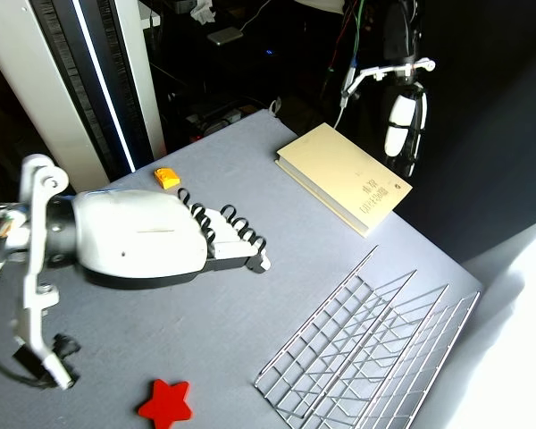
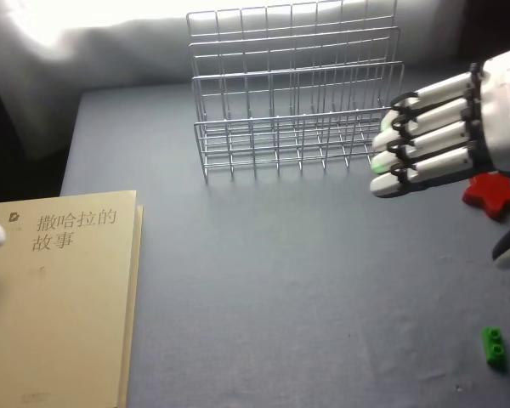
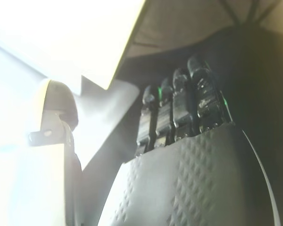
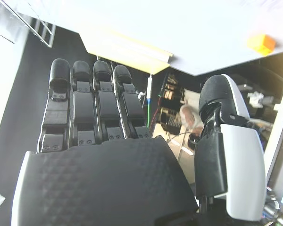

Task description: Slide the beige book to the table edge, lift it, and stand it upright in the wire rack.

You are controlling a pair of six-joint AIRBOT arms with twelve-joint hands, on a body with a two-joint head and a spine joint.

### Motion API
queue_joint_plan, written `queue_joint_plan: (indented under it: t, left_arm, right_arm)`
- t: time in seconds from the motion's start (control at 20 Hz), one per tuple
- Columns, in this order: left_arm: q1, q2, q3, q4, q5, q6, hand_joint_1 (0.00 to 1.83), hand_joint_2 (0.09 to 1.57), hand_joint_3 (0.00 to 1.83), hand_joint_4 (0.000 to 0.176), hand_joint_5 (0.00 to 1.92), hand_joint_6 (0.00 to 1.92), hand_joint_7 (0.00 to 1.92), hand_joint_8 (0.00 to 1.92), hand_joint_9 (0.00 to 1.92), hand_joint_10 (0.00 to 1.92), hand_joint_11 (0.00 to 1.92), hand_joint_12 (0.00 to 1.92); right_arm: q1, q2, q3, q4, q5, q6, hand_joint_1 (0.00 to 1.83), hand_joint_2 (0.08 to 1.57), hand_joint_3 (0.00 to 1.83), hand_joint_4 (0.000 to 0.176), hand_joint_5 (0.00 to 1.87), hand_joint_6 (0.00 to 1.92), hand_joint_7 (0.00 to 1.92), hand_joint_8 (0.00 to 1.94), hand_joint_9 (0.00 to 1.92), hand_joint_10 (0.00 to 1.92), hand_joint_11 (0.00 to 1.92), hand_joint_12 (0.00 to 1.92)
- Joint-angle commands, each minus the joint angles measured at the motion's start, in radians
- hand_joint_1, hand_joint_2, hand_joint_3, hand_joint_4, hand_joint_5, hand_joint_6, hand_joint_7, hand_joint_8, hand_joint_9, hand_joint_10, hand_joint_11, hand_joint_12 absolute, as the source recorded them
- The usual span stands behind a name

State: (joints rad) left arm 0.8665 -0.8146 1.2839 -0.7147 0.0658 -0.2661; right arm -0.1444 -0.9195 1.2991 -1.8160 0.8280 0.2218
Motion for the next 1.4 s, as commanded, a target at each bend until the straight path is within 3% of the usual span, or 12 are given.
queue_joint_plan:
  t: [0.0, 0.15, 0.35, 0.65, 0.85, 0.95, 1.1, 1.35]
  left_arm:
    - [-0.01, 0.0, 0.009, -0.006, -0.066, -0.002, 0.88, 1.09, 0.01, 0.0, 0.22, 0.0, 0.14, 0.0, 0.15, 0.0, 0.0, 0.51]
    - [-0.022, -0.027, 0.03, -0.006, -0.094, 0.006, 0.9, 1.11, 0.01, 0.0, 0.21, 0.0, 0.14, 0.0, 0.14, 0.0, 0.0, 0.46]
    - [-0.036, -0.048, 0.052, -0.006, -0.1, 0.007, 0.94, 1.09, 0.0, 0.0, 0.22, 0.0, 0.13, 0.0, 0.14, 0.0, 0.0, 0.42]
    - [-0.019, -0.051, 0.037, -0.006, -0.079, 0.018, 0.93, 1.1, 0.0, 0.0, 0.22, 0.0, 0.15, 0.0, 0.17, 0.0, 0.0, 0.51]
    - [-0.019, -0.068, 0.046, -0.006, -0.076, 0.018, 0.95, 1.07, 0.0, 0.0, 0.26, 0.01, 0.17, 0.01, 0.18, 0.01, 0.0, 0.52]
    - [-0.016, -0.078, 0.05, -0.006, -0.076, 0.018, 0.89, 1.09, 0.0, 0.0, 0.2, 0.0, 0.12, 0.0, 0.14, 0.0, 0.0, 0.4]
    - [-0.007, -0.089, 0.051, -0.006, -0.076, 0.018, 0.97, 1.06, 0.0, 0.0, 0.25, 0.01, 0.17, 0.01, 0.17, 0.01, 0.0, 0.52]
    - [0.03, -0.101, 0.046, -0.006, -0.079, 0.018, 0.93, 1.1, 0.01, 0.0, 0.27, 0.0, 0.2, 0.0, 0.19, 0.01, 0.0, 0.6]
  right_arm:
    - [0.013, 0.008, 0.002, 0.071, 0.03, -0.008, 0.19, 1.11, 0.0, 0.0, 0.17, 0.0, 0.16, 0.0, 0.16, 0.0, 0.0, 0.53]
    - [0.011, 0.022, 0.001, 0.072, 0.091, -0.04, 0.21, 1.11, 0.0, 0.0, 0.17, 0.0, 0.15, 0.0, 0.15, 0.0, 0.0, 0.49]
    - [0.014, 0.029, 0.001, 0.093, 0.109, -0.04, 0.23, 1.09, 0.0, 0.0, 0.17, 0.0, 0.17, 0.0, 0.17, 0.0, 0.0, 0.57]
    - [0.036, 0.049, 0.006, 0.094, 0.164, -0.049, 0.24, 1.08, 0.0, 0.0, 0.18, 0.0, 0.18, 0.0, 0.19, 0.0, 0.0, 0.6]
    - [0.058, 0.052, 0.006, 0.088, 0.147, -0.085, 0.22, 1.09, 0.0, 0.0, 0.15, 0.0, 0.15, 0.0, 0.15, 0.0, 0.0, 0.5]
    - [0.108, 0.051, 0.005, -0.013, 0.138, -0.02, 0.22, 1.08, 0.0, 0.0, 0.18, 0.01, 0.18, 0.01, 0.18, 0.01, 0.0, 0.57]
    - [0.194, 0.069, -0.022, -0.167, 0.097, 0.073, 0.23, 1.08, 0.0, 0.0, 0.19, 0.01, 0.18, 0.0, 0.18, 0.0, 0.0, 0.57]
    - [0.243, 0.114, -0.082, -0.193, -0.043, 0.136, 0.27, 1.08, 0.0, 0.0, 0.17, 0.0, 0.16, 0.0, 0.17, 0.0, 0.0, 0.52]
